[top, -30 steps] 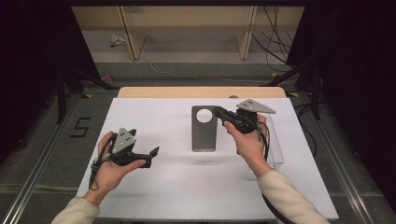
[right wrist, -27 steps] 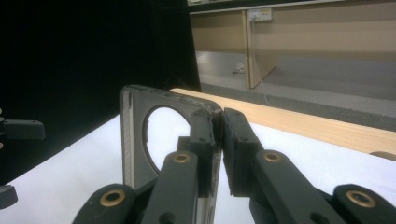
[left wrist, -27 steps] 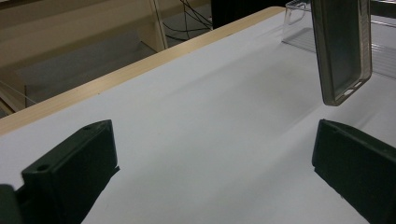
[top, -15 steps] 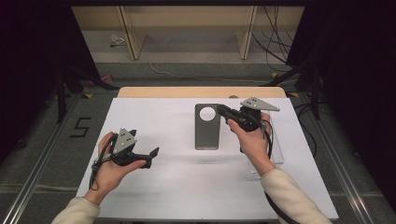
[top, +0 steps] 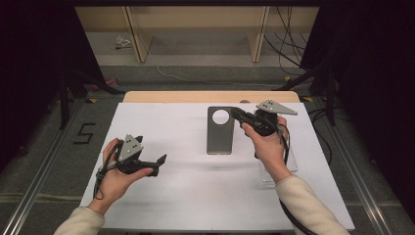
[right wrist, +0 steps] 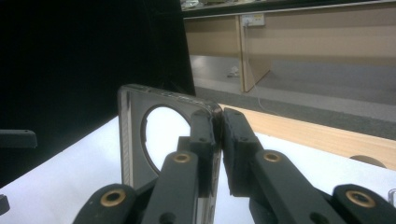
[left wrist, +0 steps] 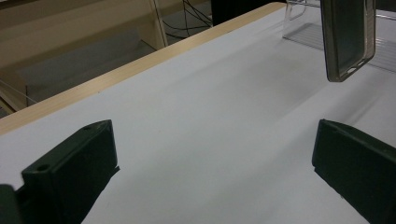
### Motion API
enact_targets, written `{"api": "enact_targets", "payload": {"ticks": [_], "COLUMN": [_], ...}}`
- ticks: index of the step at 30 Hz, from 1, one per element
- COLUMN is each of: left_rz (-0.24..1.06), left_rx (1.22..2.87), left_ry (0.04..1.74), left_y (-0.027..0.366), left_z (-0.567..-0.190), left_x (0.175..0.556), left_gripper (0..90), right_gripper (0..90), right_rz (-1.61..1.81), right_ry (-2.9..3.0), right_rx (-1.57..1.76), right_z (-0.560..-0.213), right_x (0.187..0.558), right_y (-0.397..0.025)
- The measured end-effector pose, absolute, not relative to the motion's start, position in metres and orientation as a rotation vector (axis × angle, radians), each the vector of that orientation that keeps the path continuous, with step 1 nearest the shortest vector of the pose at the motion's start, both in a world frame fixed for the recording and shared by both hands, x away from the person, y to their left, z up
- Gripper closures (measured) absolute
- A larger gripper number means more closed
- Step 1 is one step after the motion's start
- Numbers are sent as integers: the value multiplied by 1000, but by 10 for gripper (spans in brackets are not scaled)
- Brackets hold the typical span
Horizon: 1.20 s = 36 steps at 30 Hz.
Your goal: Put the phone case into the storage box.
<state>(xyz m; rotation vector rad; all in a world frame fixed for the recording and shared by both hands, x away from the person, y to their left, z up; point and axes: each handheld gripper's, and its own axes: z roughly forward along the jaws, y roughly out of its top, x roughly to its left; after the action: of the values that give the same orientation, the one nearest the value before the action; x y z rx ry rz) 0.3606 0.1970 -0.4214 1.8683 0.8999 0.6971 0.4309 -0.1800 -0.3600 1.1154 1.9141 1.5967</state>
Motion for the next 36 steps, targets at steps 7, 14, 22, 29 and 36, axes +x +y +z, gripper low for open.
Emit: {"api": "enact_targets", "payload": {"ticks": [7,14,22,29,36], "left_rz": [696,699,699,700,702], "left_rx": [1865,1866,1865,1865,1867], "left_ry": [903,903,904,905,901], "left_y": [197,197,198,198,197], "left_z": [-421,-422,-422,-422,-422], "left_x": [361,361,361,361,361], "left_gripper": [0,0,0,0,0], "right_gripper": [838,839,840,841,843], "right_rz": [1594,1597,1603,1608,1603], "right_ry": [1907,1904,1883,1852,1831], "right_rx": [1117,1113,1116,1123,1128], "right_z": [-358,-356,-352,-346,-344], "right_x": [432,433,434,435,437], "right_y": [-184,-188,-196,-205,-214]}}
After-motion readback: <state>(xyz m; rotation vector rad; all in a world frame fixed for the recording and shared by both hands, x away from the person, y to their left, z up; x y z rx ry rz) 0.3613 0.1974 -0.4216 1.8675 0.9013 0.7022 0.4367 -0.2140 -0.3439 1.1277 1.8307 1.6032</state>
